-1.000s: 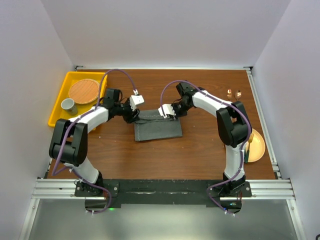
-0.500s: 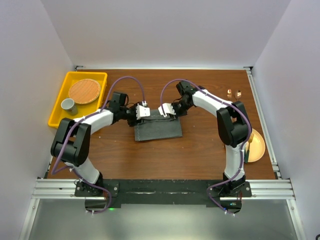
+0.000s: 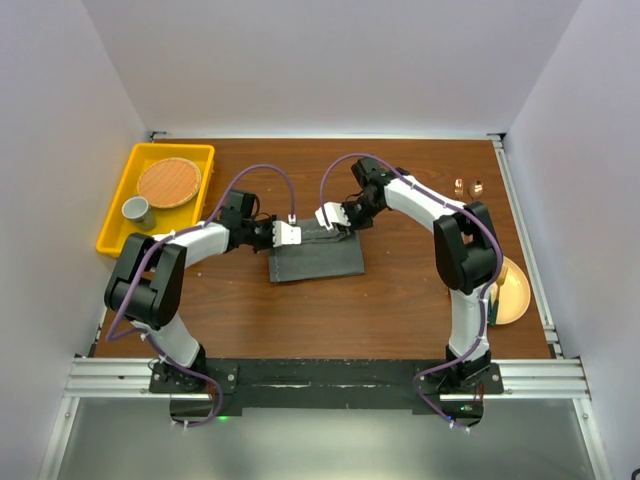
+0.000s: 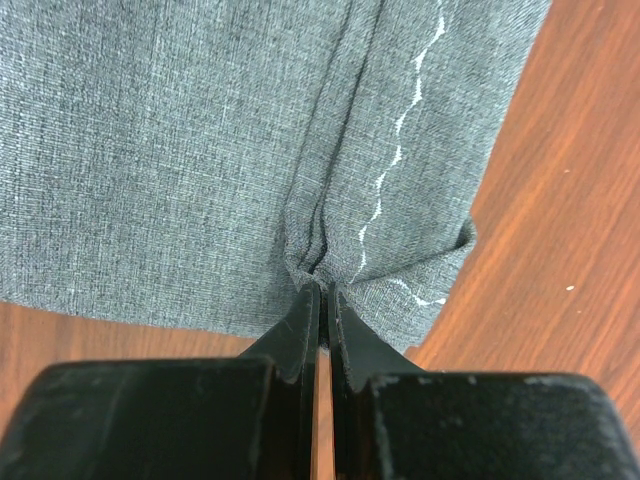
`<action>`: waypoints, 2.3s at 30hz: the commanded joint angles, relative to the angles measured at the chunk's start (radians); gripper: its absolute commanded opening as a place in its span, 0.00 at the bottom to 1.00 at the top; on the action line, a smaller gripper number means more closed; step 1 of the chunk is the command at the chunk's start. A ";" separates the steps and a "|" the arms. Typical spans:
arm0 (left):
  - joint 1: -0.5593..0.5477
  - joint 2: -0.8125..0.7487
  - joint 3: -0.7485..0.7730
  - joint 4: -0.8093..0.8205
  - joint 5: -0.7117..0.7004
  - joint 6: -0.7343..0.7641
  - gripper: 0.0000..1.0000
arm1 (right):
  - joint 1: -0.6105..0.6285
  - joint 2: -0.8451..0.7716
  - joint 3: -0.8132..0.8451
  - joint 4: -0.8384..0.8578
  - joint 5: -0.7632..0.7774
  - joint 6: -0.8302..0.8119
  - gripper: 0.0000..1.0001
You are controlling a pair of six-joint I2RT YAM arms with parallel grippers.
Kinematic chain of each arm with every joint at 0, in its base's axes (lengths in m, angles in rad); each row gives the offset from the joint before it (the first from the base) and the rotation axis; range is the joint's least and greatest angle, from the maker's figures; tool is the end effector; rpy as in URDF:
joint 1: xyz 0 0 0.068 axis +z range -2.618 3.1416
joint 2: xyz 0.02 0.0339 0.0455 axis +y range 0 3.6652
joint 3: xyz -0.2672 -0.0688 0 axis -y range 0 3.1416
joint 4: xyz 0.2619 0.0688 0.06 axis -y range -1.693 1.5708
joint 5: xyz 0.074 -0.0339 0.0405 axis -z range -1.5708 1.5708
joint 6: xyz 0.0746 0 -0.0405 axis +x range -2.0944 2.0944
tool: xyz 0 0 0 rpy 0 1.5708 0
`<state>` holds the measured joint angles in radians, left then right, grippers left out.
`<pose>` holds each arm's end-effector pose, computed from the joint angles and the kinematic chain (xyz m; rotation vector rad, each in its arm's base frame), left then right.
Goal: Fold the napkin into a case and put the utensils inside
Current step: Smooth out the 2/3-rectangle-folded napkin at the center of the board.
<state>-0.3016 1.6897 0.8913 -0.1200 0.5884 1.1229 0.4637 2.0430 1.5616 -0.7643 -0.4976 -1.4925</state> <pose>0.3315 -0.1465 0.1250 1.6839 1.5890 -0.3288 0.3830 0.2313 0.1511 -2.2135 1.3603 0.3647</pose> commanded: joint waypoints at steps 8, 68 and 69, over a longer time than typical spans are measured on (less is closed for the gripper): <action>-0.004 -0.087 -0.009 -0.007 0.060 0.012 0.00 | -0.011 -0.041 0.038 -0.098 -0.059 -0.025 0.00; -0.036 -0.021 -0.074 0.235 -0.088 0.094 0.26 | -0.017 -0.035 0.018 -0.122 -0.093 -0.064 0.00; -0.037 -0.018 -0.071 0.235 -0.087 0.094 0.22 | -0.017 -0.033 0.020 -0.122 -0.093 -0.064 0.00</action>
<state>-0.3309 1.6650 0.8219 0.0490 0.4969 1.1976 0.4503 2.0415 1.5444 -0.8619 -0.5476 -1.5455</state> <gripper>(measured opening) 0.283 0.026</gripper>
